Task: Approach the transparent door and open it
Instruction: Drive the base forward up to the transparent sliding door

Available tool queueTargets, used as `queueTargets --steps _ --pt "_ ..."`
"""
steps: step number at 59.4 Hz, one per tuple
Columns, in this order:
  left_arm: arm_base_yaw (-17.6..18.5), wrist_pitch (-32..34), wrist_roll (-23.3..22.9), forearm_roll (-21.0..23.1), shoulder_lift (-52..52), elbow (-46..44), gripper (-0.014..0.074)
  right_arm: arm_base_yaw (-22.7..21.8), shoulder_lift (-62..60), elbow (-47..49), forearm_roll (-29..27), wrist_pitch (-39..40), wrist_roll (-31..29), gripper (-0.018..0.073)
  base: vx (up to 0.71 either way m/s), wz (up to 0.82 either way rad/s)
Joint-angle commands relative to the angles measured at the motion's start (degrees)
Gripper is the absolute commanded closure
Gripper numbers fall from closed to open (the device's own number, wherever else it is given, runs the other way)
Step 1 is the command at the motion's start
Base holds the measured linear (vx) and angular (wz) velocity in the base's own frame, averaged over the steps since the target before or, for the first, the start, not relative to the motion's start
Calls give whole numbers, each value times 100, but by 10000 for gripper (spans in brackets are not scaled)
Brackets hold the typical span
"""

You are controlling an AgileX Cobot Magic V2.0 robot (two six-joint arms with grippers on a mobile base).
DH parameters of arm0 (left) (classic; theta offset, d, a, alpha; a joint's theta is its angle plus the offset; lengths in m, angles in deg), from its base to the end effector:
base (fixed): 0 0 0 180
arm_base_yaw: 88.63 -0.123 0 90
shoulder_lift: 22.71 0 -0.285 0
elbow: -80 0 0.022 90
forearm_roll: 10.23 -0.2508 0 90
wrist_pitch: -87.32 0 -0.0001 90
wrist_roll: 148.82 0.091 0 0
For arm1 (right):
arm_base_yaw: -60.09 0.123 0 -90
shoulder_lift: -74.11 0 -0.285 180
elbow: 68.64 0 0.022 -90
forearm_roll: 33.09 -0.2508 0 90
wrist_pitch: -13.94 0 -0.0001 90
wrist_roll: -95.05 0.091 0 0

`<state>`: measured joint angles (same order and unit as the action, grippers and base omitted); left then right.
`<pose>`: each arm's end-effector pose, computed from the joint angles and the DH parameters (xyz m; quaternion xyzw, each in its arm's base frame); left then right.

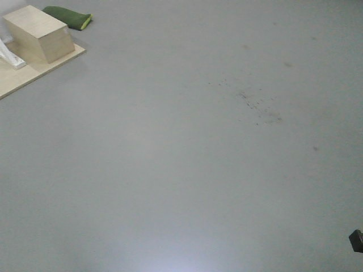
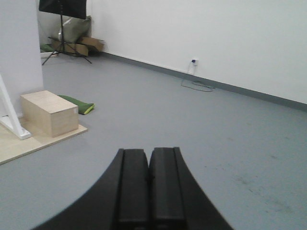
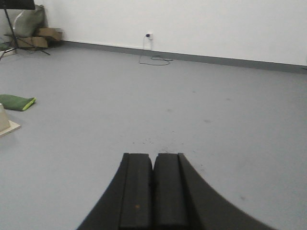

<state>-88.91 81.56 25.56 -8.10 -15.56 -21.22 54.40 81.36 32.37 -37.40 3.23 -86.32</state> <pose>0.0568 -0.0001 0.1954 -0.0489 0.7158 -0.0466 0.6951 0.0563 -0.0043 0.1863 0.0512 0.7467 -0.0111 0.6631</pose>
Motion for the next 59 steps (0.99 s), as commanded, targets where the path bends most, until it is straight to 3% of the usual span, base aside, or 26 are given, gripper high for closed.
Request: queueTargets --steps 1,59 --pt "22 483 -52 47 -18 173 603 4 -84 -72 10 501 -47 567 75 52" --pt "22 483 -52 47 -18 173 603 4 -84 -72 10 492 -47 567 72 65"
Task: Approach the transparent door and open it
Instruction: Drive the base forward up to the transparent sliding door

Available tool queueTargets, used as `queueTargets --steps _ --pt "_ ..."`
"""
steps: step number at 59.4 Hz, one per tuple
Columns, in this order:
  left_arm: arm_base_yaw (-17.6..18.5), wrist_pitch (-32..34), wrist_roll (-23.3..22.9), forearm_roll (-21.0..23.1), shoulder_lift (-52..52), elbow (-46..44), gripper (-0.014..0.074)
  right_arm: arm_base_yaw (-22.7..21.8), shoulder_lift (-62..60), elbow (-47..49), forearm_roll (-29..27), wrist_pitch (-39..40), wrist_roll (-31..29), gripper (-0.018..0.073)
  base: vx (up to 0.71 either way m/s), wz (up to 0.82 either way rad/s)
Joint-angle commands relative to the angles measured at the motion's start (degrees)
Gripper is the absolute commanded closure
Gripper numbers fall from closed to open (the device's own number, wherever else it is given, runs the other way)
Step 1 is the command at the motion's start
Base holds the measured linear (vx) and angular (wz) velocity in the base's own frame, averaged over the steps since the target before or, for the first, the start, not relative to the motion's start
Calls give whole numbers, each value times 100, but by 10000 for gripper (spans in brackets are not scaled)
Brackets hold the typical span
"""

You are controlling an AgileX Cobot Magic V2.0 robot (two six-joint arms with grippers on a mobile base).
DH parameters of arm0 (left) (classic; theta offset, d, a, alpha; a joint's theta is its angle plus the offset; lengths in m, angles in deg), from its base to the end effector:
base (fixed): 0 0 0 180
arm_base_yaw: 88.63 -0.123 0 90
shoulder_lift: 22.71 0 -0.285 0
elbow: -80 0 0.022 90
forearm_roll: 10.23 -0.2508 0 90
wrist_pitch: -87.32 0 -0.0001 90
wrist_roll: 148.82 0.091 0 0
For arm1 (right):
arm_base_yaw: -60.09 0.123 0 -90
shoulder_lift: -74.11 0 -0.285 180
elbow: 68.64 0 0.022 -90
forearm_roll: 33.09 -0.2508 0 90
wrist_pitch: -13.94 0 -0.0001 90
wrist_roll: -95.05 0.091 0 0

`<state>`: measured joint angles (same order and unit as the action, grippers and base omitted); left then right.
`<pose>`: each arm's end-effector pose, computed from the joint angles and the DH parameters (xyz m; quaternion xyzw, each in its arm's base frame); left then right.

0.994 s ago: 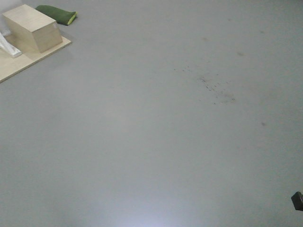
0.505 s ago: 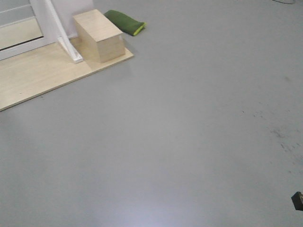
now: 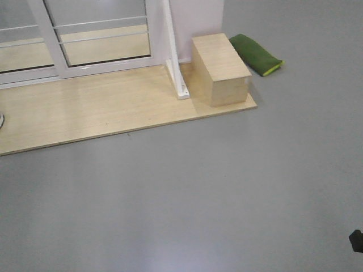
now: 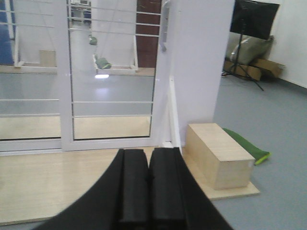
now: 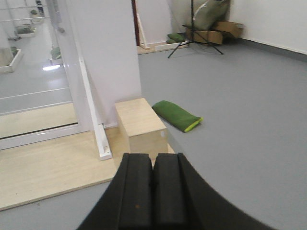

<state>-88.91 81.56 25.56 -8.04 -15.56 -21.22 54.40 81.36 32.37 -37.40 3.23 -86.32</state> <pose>0.0568 -0.0001 0.1954 -0.0492 0.7157 -0.0470 0.6950 0.0563 -0.0043 0.1863 0.0512 0.7467 -0.0111 0.6631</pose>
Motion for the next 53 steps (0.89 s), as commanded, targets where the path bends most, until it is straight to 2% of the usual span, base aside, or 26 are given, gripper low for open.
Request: queueTargets --steps 1,22,53 --pt "22 483 -52 40 -18 173 603 4 -84 -72 10 492 -47 567 70 56" --pt "22 483 -52 40 -18 173 603 4 -84 -72 10 492 -47 567 69 43" --pt "22 483 -52 40 -18 173 603 4 -84 -72 10 492 -47 567 66 17"
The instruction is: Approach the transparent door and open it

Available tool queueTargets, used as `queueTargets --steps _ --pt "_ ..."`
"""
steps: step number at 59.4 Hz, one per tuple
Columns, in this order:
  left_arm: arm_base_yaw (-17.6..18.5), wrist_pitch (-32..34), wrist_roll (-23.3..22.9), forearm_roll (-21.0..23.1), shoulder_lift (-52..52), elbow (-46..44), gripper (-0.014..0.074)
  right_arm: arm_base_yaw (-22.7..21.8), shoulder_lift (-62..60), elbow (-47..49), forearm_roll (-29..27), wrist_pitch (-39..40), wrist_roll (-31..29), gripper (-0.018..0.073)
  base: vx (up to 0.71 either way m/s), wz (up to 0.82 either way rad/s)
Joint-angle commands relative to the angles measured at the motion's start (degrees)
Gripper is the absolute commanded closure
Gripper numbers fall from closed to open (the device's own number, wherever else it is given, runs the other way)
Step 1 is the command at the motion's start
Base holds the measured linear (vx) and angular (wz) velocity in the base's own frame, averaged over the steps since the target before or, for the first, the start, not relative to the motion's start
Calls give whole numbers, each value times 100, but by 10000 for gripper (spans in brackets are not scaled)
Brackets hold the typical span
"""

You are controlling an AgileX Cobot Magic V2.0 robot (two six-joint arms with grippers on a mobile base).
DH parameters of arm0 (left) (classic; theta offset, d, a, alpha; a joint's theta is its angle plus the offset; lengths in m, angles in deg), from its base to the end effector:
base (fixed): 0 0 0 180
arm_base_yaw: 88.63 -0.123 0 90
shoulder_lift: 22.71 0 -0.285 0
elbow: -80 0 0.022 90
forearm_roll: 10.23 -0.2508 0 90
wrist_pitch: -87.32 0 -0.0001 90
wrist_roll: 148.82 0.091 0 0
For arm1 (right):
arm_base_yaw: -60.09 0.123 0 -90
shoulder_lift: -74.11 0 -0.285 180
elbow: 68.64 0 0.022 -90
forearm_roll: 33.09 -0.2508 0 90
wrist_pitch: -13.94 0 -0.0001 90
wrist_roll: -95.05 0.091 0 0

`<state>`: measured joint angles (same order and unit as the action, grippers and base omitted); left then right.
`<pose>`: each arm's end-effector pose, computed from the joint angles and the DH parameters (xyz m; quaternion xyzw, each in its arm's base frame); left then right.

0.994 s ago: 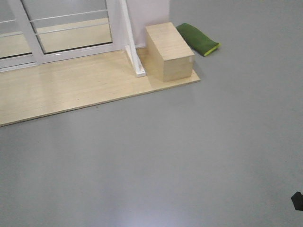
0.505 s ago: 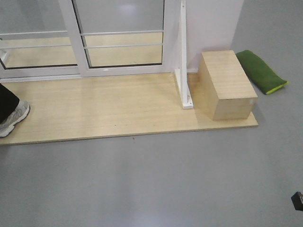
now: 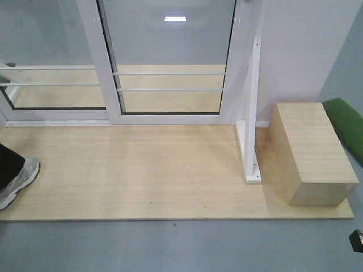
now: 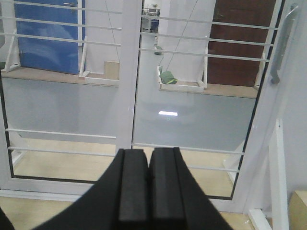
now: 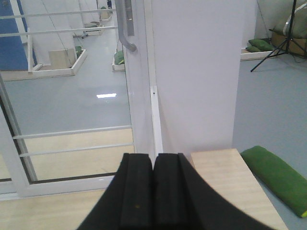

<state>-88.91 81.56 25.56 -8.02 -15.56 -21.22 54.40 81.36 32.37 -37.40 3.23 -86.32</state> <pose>0.0568 -0.0001 0.1954 -0.0493 0.7157 -0.0472 0.6950 0.0563 -0.0043 0.1863 0.0512 0.7467 -0.0111 0.6631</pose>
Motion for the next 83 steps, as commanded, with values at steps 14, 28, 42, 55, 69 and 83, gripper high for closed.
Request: queueTargets --steps 14,28,42,55,69,83 --pt "22 483 -52 39 -18 173 603 4 -84 -72 10 492 -47 567 59 1" --pt "22 483 -52 39 -18 173 603 4 -84 -72 10 492 -47 567 51 -1" --pt "22 483 -52 39 -18 173 603 4 -84 -72 10 505 -47 567 39 -1" --pt "22 483 -52 39 -18 173 603 4 -84 -72 10 505 -47 567 28 0" --pt "22 483 -52 39 -18 173 603 4 -84 -72 10 499 -47 567 17 0" --pt "22 483 -52 39 -18 173 603 4 -84 -72 10 499 -47 567 11 1"
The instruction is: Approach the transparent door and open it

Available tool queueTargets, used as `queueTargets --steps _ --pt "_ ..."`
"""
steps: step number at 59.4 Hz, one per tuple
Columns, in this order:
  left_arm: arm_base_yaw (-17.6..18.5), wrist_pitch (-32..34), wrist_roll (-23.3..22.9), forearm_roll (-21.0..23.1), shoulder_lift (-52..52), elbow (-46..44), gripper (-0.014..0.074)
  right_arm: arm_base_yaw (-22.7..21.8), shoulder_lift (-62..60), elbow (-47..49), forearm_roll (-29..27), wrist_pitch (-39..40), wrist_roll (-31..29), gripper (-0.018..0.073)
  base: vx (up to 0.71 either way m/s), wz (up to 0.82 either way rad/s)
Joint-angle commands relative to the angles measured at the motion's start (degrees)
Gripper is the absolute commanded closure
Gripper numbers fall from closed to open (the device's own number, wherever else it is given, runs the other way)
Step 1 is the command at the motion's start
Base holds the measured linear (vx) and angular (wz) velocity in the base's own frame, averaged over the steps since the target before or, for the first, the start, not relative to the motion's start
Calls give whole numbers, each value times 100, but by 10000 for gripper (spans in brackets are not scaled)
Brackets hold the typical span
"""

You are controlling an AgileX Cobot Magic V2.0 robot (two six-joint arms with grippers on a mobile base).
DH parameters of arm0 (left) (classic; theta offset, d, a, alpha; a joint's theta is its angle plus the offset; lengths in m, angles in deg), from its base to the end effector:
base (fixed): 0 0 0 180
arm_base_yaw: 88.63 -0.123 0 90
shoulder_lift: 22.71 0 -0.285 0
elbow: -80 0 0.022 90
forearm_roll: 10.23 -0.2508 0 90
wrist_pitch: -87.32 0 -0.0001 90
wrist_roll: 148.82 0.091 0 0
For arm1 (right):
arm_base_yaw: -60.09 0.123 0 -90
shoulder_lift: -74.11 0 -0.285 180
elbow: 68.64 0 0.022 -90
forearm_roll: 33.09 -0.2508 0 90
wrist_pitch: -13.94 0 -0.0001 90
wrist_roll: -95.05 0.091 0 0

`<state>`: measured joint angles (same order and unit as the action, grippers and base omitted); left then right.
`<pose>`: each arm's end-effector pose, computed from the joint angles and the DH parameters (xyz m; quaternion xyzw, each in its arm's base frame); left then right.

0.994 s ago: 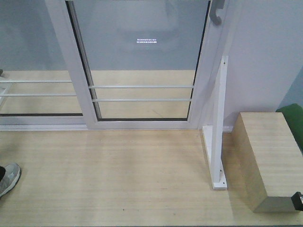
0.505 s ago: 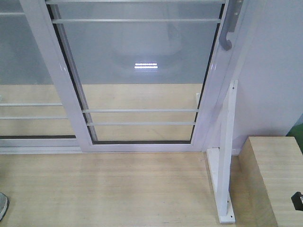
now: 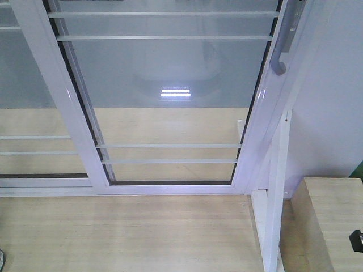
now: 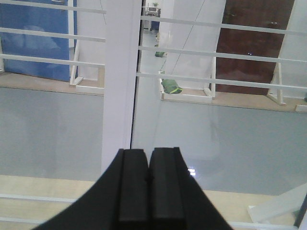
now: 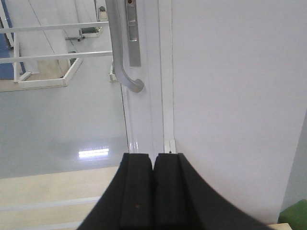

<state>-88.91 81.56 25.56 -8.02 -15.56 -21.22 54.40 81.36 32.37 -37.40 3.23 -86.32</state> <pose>0.0568 -0.0001 0.1954 -0.0493 0.7157 -0.0472 0.6950 0.0563 -0.0043 0.1863 0.0512 0.7467 -0.0111 0.6631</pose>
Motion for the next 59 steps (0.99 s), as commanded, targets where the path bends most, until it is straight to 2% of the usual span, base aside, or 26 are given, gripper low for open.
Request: queueTargets --steps 1,50,59 --pt "22 483 -52 39 -18 173 603 4 -84 -72 10 499 -47 567 10 0" --pt "22 483 -52 39 -18 173 603 4 -84 -72 10 511 -48 567 3 0" --pt "22 536 -52 39 -18 159 603 4 -84 -72 10 704 -48 567 0 0"
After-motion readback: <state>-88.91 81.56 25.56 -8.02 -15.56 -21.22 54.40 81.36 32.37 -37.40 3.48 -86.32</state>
